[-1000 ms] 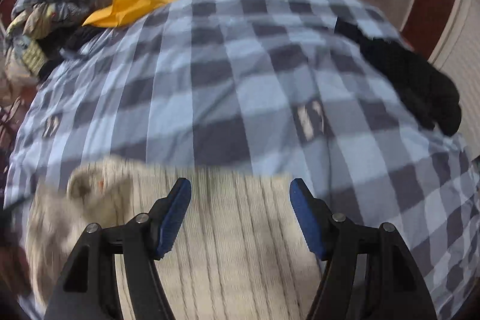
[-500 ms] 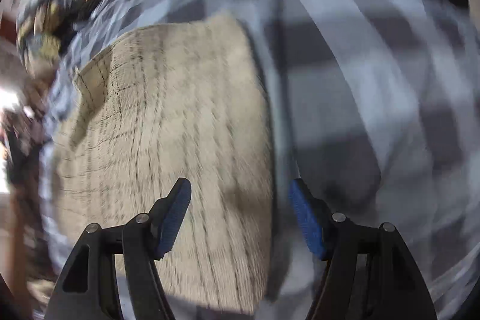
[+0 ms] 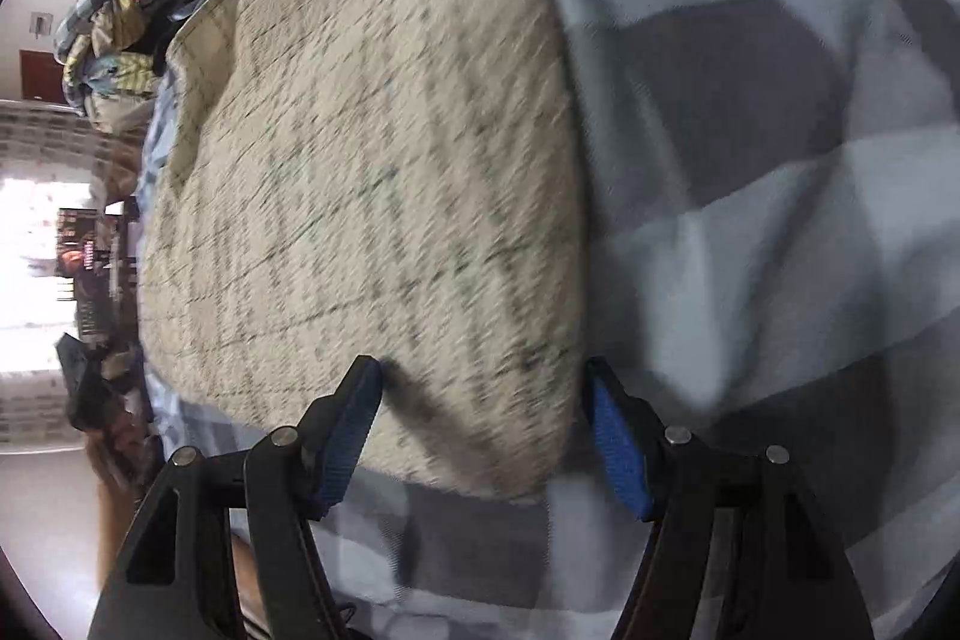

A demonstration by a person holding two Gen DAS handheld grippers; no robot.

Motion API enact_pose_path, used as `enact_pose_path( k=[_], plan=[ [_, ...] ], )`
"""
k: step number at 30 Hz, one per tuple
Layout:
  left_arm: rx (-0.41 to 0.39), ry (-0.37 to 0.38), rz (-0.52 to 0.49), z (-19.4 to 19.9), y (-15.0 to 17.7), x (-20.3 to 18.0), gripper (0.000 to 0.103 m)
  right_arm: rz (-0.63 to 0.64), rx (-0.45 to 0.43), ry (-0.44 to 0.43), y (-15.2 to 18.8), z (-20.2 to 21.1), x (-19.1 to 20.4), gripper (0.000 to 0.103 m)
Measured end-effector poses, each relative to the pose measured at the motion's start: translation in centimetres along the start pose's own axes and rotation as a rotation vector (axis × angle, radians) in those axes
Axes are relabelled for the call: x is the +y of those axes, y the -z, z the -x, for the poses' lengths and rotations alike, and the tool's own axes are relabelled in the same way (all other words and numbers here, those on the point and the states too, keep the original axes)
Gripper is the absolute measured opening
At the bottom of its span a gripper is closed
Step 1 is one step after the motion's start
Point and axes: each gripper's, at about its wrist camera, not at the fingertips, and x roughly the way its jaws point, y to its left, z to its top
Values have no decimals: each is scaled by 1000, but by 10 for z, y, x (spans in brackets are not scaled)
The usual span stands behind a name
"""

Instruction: Fold small clothes

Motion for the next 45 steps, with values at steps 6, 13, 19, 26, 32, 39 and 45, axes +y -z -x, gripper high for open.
enact_pose_path(
  k=[6,13,19,26,32,39,45],
  plan=[
    [38,30,-54,-14,11,-9,103,34,-2,49,-1,-4,21,22],
    [-40,-84,-188,-9,21,-26,103,45,-120,70,5,25,31,10],
    [-41,-64,-157,-4,20,-18,103,-18,-132,35,9,35,21,10],
    [-17,-43,-191,-9,20,-19,103,-174,-52,211,9,19,-3,37],
    [53,18,-357,-25,23,-38,102,-177,-318,395,26,93,50,65],
    [90,149,-253,-21,16,-24,35,-13,-372,327,27,70,129,78],
    [33,147,-173,-8,22,0,5,175,-302,454,41,28,135,78]
  ],
)
